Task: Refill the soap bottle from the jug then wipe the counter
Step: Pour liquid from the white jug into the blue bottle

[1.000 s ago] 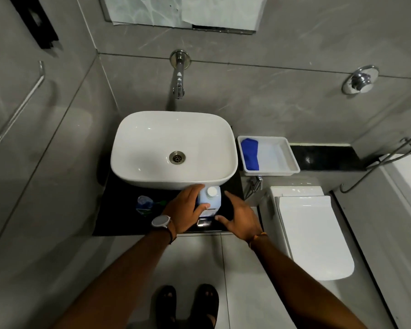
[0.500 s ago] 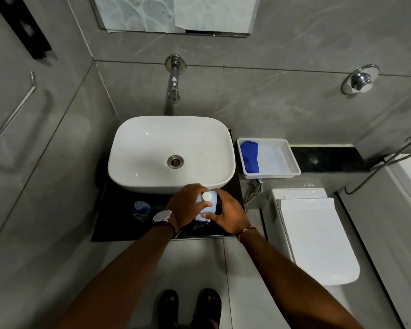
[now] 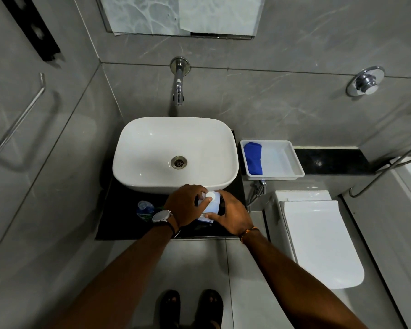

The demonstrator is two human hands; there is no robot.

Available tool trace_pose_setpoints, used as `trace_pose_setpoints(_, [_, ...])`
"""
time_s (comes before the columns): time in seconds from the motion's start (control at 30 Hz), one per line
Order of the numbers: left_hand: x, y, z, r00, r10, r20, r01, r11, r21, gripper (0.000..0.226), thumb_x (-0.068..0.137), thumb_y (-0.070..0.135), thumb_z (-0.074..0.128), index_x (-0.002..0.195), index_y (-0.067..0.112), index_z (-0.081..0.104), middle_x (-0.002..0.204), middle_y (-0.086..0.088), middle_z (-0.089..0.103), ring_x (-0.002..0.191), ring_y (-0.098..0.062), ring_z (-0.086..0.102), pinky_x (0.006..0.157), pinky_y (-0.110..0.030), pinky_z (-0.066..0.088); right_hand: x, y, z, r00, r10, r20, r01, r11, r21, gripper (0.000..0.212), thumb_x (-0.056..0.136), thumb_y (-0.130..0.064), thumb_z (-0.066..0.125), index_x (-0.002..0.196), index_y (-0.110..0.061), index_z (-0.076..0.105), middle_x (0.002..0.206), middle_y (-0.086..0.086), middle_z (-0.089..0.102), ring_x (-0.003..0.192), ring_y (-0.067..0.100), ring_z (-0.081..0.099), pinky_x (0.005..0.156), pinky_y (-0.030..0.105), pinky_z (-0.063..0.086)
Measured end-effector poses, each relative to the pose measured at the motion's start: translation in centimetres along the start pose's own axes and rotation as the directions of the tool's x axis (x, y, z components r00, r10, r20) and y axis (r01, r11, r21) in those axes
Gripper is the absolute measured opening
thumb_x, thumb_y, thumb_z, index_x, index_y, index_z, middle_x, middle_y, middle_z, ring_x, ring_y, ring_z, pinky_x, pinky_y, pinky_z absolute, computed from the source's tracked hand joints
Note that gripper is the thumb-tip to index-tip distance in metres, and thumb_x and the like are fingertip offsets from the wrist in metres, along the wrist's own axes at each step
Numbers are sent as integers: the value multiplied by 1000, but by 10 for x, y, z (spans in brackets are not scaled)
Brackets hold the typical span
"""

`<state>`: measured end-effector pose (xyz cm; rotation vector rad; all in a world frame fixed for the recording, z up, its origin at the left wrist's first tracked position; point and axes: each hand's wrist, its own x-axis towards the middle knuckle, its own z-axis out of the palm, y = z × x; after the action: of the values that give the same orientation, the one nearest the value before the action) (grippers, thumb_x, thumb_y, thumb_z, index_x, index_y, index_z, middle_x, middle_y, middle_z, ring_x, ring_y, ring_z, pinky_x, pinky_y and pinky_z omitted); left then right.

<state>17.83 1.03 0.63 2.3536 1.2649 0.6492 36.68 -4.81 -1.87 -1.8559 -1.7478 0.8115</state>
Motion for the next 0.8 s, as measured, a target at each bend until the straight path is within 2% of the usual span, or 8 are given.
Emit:
trace_pose_setpoints(0.03, [0, -2, -2, 1000, 8, -23, -8, 1000, 27, 23, 87, 44, 66, 101, 25, 68, 87, 6, 72, 84, -16, 65, 74, -36, 59, 0, 0, 0, 1000, 1, 1, -1, 1000, -5, 85, 78, -54, 83, 146, -19, 47, 141, 1, 59, 124, 19, 59, 104, 39, 54])
trace_pose_setpoints(0.1, [1, -3, -4, 998, 62, -15, -61, 997, 42, 23, 84, 43, 66, 101, 27, 65, 93, 7, 69, 87, -15, 63, 73, -35, 59, 0, 2, 0, 1000, 2, 0, -2, 1000, -9, 85, 78, -54, 83, 146, -19, 47, 141, 1, 59, 124, 18, 58, 104, 39, 53])
trace_pose_setpoints(0.17, [3, -4, -4, 988, 138, 76, -139, 990, 5, 36, 83, 37, 67, 116, 24, 63, 114, 2, 68, 103, -17, 63, 88, -32, 57, 0, 1, 0, 1000, 5, 0, -5, 1000, -5, 85, 79, -54, 82, 147, -18, 46, 143, 2, 58, 127, 19, 57, 106, 39, 52])
trace_pose_setpoints(0.23, [7, -5, -1, 973, 140, 182, -134, 990, -46, 48, 85, 28, 67, 131, 18, 60, 131, -6, 65, 120, -22, 60, 105, -37, 50, 0, 0, 1, 1000, 7, 4, -7, 1000, -5, 86, 79, -54, 82, 148, -18, 45, 145, 2, 57, 129, 20, 56, 107, 38, 50])
trace_pose_setpoints(0.27, [9, -4, -1, 969, 124, 216, -117, 992, -42, 49, 86, 26, 67, 134, 17, 59, 133, -7, 64, 123, -24, 59, 107, -40, 49, 1, -1, 1, 1000, 6, 7, -6, 1000, -5, 86, 79, -54, 82, 149, -18, 45, 145, 2, 57, 129, 19, 56, 107, 38, 50])
trace_pose_setpoints(0.47, [11, -1, -1, 979, 159, 127, -166, 985, 52, 38, 84, 38, 64, 117, 18, 66, 109, -4, 68, 100, -24, 60, 85, -40, 56, 2, 0, 1, 1000, 11, 13, -10, 1000, -21, 86, 79, -54, 82, 149, -19, 45, 145, 2, 57, 129, 20, 57, 107, 36, 50])
trace_pose_setpoints(0.7, [7, -2, 5, 1000, 27, 3, -27, 994, 109, 39, 80, 52, 72, 90, 15, 65, 89, -3, 69, 86, -23, 60, 74, -33, 51, 1, -3, 6, 1000, 0, 9, 1, 999, -34, 85, 78, -59, 80, 147, -23, 45, 143, -1, 58, 125, 18, 58, 104, 39, 54])
trace_pose_setpoints(0.8, [9, -1, 6, 1000, 1, -19, 1, 992, 123, 45, 77, 59, 73, 88, 16, 62, 87, -3, 67, 82, -21, 59, 69, -28, 47, 1, -4, 7, 1000, 2, 4, -1, 1000, -31, 84, 78, -57, 81, 146, -23, 46, 143, -2, 58, 125, 17, 59, 104, 37, 54])
